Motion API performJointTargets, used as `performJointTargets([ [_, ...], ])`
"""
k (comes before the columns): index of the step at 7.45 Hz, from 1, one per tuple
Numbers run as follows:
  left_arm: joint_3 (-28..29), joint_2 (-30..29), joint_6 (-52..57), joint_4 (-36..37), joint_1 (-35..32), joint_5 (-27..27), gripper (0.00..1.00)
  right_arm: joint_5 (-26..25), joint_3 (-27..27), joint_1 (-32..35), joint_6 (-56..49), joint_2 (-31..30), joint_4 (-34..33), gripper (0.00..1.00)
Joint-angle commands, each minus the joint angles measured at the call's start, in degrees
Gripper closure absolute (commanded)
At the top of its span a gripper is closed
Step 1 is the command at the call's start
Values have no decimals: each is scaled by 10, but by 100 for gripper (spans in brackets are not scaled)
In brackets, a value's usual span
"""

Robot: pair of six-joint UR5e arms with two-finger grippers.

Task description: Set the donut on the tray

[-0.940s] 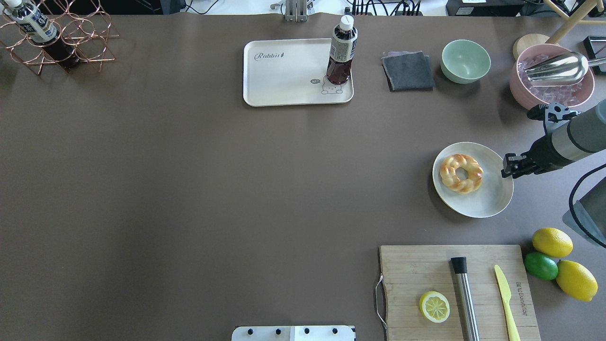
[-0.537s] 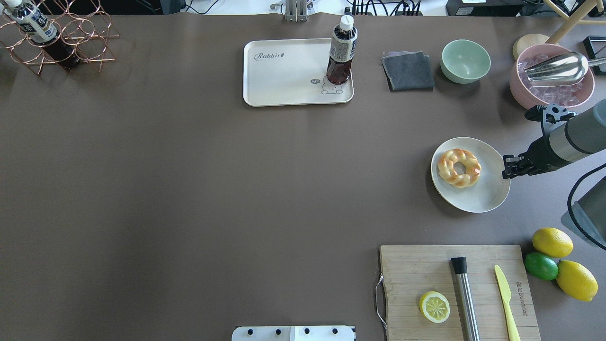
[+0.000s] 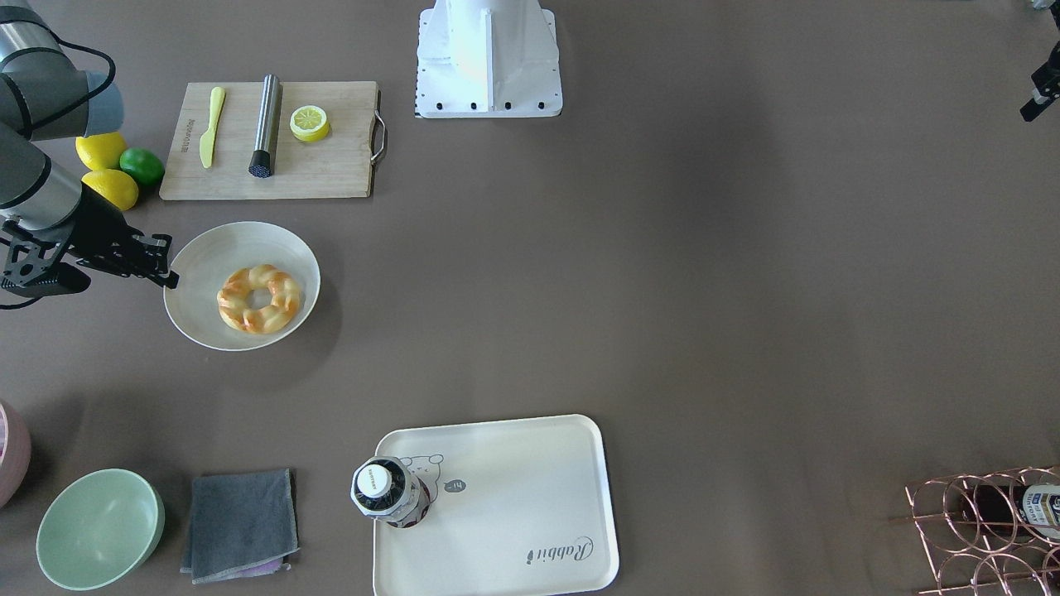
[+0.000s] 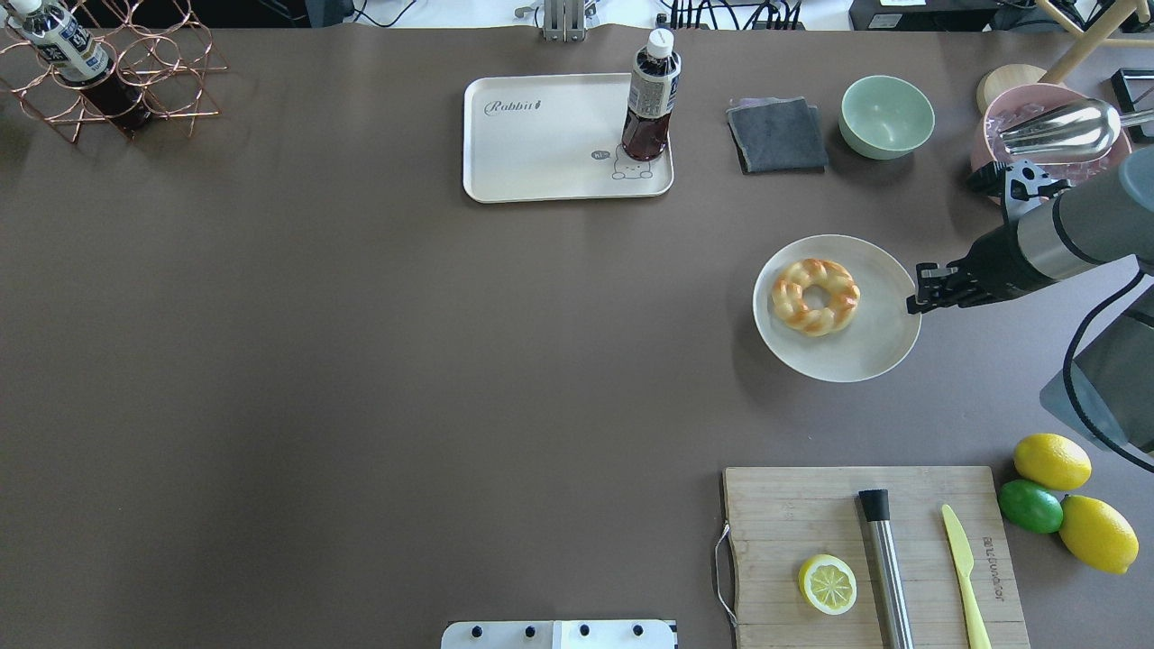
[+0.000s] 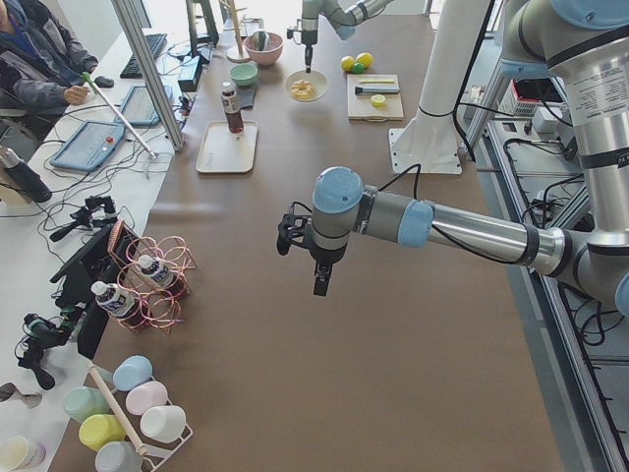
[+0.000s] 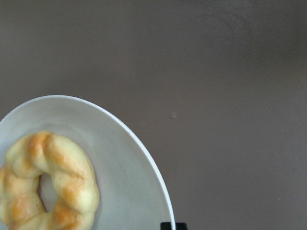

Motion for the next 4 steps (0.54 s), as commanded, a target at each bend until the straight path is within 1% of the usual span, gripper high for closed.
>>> performJointTargets([
  [1,-43,-90,-211,-5,119,-28,2,8,31,-35,84,47,-1,100],
  [2,-45,-149,-299,-20,176,-25,2,8,43,-47,117,70,-2,100],
  [3,-41,-224,-401,-20,238,-5,2,0,52,-75,177,104,-6,100],
  [4,-40,-288,-494,-20,312,53,2,-21,52,-105,219,137,-8,100],
])
